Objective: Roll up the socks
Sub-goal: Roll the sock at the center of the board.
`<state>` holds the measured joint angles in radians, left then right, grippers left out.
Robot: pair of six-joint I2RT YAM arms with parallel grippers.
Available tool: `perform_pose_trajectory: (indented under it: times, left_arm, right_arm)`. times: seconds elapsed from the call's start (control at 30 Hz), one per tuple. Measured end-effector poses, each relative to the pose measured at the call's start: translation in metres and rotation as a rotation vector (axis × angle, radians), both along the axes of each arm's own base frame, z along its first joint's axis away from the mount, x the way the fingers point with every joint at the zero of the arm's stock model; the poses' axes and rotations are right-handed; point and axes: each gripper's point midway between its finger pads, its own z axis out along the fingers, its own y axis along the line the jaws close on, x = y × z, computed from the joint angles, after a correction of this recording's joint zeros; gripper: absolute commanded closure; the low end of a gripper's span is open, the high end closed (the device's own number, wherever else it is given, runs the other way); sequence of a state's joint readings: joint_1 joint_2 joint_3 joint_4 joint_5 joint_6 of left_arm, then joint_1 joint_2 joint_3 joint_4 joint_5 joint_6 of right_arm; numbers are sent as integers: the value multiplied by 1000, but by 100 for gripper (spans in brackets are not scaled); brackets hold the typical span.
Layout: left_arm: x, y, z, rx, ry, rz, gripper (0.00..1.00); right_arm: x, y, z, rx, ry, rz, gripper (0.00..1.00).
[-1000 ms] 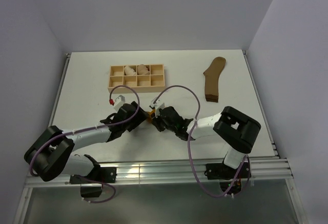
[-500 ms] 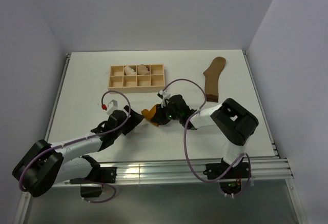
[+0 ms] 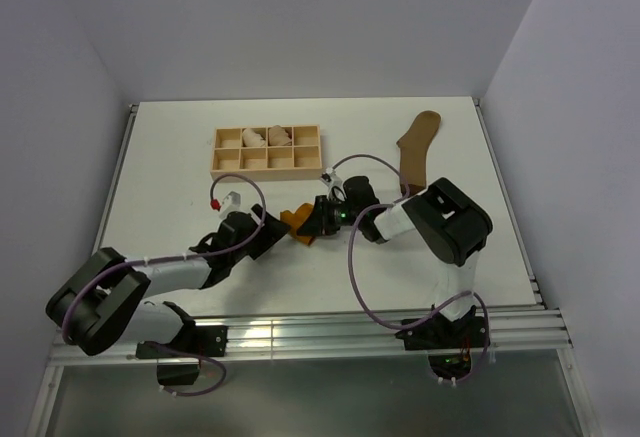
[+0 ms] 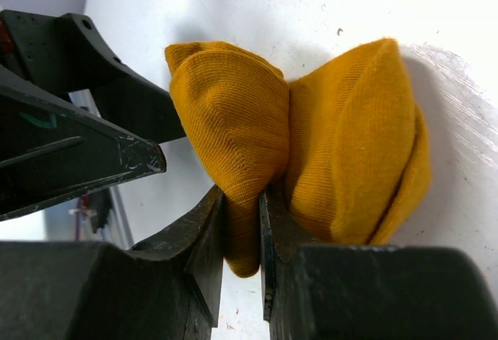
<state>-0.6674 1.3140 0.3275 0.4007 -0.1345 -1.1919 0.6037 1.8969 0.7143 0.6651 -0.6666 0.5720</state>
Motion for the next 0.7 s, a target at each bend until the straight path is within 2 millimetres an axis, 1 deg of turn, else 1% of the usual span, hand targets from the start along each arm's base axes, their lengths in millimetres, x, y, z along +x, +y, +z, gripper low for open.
perform_pose_trajectory:
  times: [0.23, 0.43, 0.7]
  left_arm:
    - [8, -8, 0, -11, -11, -7, 25]
    - [18, -19, -2, -27, -20, -16, 31]
    - [19, -23, -4, -40, -21, -29, 38]
  right_arm:
    - [0, -1, 0, 53, 71, -2, 100]
    - [-5, -2, -1, 93, 128, 8, 100]
    - [-10, -4, -1, 133, 181, 11, 100]
